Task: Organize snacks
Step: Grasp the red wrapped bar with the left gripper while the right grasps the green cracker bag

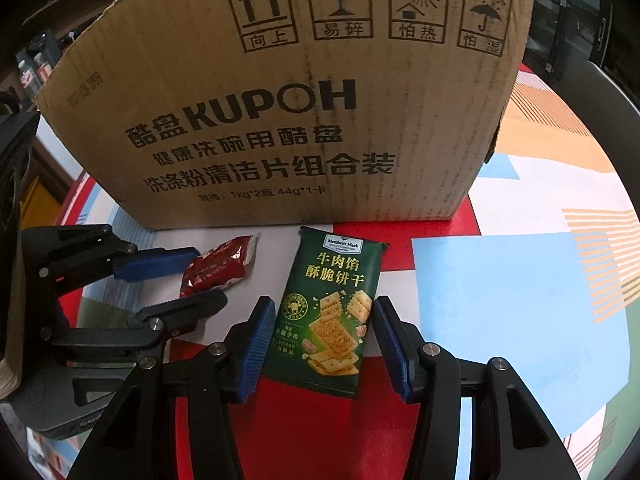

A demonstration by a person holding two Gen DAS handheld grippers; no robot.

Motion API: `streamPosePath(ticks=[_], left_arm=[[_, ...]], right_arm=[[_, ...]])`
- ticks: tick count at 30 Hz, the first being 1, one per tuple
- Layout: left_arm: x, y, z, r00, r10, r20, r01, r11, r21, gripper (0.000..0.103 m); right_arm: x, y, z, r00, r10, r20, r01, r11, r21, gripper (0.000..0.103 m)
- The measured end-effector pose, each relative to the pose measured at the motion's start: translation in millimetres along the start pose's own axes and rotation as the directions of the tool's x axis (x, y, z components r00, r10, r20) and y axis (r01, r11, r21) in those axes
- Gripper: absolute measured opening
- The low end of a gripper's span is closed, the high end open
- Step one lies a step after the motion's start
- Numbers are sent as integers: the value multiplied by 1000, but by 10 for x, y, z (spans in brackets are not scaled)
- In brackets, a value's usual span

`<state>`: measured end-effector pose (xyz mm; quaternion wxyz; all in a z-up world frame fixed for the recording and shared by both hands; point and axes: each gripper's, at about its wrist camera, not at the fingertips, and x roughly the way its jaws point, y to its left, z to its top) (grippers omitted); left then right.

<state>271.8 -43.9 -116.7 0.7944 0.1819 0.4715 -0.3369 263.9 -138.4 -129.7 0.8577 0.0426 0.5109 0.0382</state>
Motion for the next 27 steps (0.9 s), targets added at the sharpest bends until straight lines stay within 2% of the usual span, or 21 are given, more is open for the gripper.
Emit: streamPosePath(ticks=[4,6,13,16,27], left_arm=[[-37,106,24,1000,10,8,-10,1000,-20,33],[-45,124,26,1000,15,11,-15,1000,-25,33],[-42,53,-1,1000,21,24,-20,998,-55,30],[-54,40,-16,999,28,23,-26,996,-80,29],[-98,-82,-68,999,48,9,-46,986,-160,29]], right_arm=[[38,48,37,1000,-8,5,8,1000,1,52],[64,-49,82,1000,-12,9,12,1000,-1,52],[119,-32,147,998,-56,25,58,996,-64,52],[114,28,102,996,-76,37,79,992,-96,48],[7,-176,49,999,-40,29,42,997,-68,43]])
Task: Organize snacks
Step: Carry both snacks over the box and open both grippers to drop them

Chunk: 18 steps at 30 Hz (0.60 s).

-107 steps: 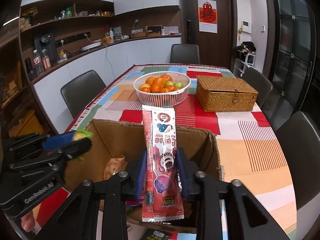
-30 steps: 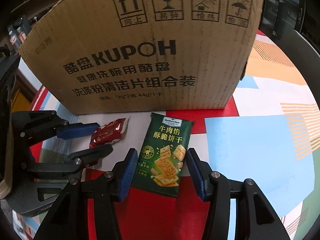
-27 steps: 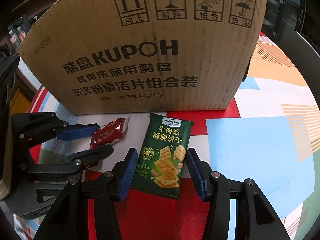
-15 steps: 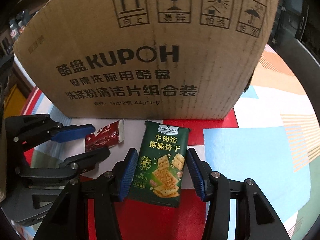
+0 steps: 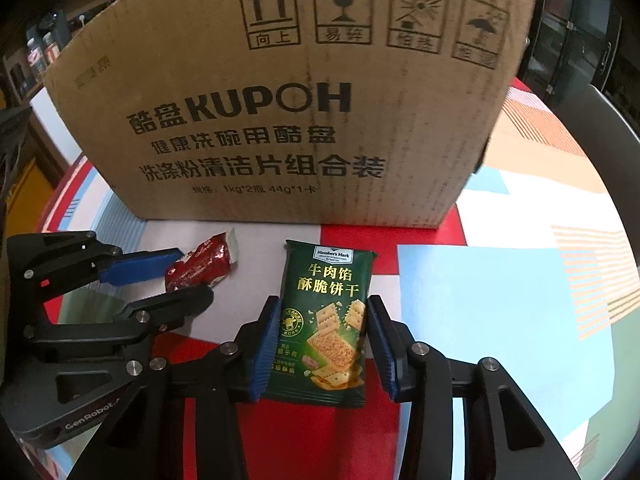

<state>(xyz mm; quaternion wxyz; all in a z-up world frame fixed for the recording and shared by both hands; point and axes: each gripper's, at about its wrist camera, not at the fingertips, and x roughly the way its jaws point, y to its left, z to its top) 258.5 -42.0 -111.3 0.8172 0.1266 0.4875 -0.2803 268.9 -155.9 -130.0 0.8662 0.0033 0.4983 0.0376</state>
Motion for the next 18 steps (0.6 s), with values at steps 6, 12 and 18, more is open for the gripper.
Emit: streamPosePath(ticks=[6,12,18], left_arm=[[-114,-88,-44,1000,10,15,-10,1000,-28,29],[-335,-138,-65,999,22,50,-18,996,-85,29],[-649,-212,-47,989,75,129,-58,990,-130,29]], right_arm=[[-153,-37,-79,999,4,33,-4,1000,-14,43],[-448,-14,-134,997,20,81,-19,1000,-14,43],[-817,-75,-181,988,34,153,-33,999,-11,43]])
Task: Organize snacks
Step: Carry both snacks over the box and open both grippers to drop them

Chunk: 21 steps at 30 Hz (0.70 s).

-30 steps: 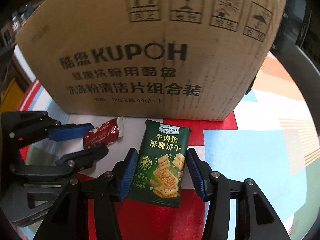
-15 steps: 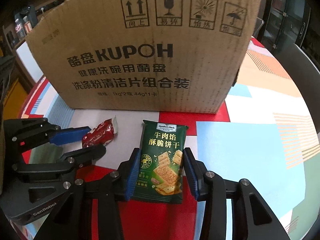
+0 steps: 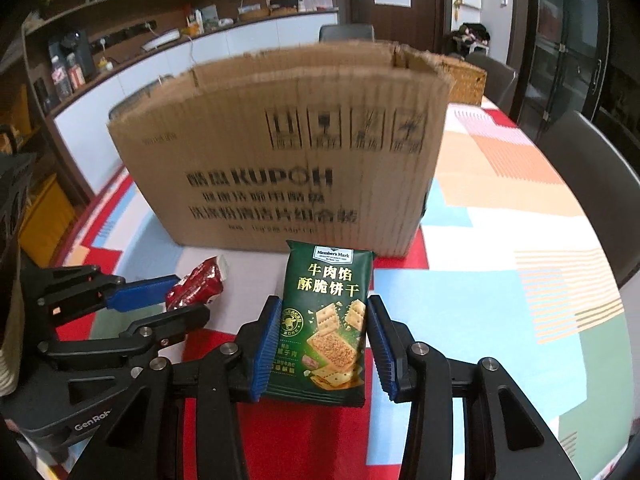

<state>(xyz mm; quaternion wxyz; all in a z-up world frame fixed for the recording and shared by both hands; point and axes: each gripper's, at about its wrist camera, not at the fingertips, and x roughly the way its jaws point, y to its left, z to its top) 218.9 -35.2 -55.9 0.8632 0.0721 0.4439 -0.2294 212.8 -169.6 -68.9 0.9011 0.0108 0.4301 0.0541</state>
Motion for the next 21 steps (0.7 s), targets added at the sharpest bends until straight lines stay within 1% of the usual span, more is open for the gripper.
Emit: streamPosePath(ticks=[4,8,12,16,21], left_arm=[[-220,-3,74,998,20,59,-18,1000,-24,29],[-413,-42,192,992,43,116,-40,999,-21,29],[-618,-78,339,982,67,176,-66,998,-12,29],[-797,-116,507,972,73,224,-73,997,-7,29],[-867,-71,674,961,86,264,-90,996,1,29]], right_arm=[[-172,-53,55,998,11,54,-12,1000,2,43],[-346,-61,143,994,24,109,-24,1000,-6,43],[-417,-40,276,986,30,162,-28,1000,-11,43],[-545,-31,425,976,30,214,-29,1000,-9,43],[-662,-21,635,961,29,275,-26,1000,-15,43]])
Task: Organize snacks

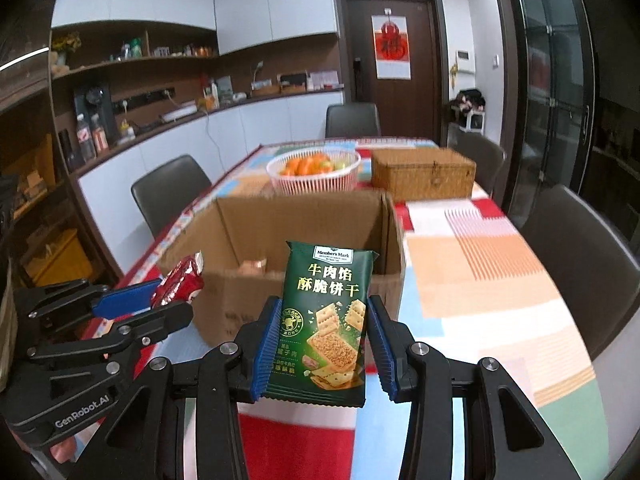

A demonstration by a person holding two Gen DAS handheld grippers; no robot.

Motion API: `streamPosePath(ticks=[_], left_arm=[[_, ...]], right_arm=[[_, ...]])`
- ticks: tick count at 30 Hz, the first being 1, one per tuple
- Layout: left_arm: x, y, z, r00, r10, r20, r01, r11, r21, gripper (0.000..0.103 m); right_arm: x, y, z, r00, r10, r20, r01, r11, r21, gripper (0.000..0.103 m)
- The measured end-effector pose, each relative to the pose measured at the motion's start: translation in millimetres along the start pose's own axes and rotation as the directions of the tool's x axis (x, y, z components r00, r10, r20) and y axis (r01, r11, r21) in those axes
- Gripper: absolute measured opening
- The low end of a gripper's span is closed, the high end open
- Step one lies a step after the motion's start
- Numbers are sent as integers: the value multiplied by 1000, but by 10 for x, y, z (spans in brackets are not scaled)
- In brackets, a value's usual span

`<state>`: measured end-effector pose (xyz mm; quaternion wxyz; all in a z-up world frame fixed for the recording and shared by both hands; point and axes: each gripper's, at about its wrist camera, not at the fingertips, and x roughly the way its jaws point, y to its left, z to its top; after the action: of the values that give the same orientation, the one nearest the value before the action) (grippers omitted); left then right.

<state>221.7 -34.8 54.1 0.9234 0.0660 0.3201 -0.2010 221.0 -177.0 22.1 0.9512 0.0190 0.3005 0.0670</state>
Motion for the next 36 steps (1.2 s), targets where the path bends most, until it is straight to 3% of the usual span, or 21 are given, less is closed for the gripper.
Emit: streamPosePath(ticks=[12,28,35,36], left_arm=[[118,262,446,998,37,48,-35,999,-40,29],[768,582,574,995,38,-93,-48,993,-109,29],[1007,633,525,986,103,-134,-115,989,-90,30],[1011,646,506,985,106,-135,-119,988,-95,30]], right_arm=[[181,57,584,998,-3,61,6,999,-43,44],[915,24,902,998,-31,-59,28,998,-55,44],[1208,24,838,991,-66,-117,59,996,-65,45],[1247,30,823,989,-65,-130,56,996,-73,49]])
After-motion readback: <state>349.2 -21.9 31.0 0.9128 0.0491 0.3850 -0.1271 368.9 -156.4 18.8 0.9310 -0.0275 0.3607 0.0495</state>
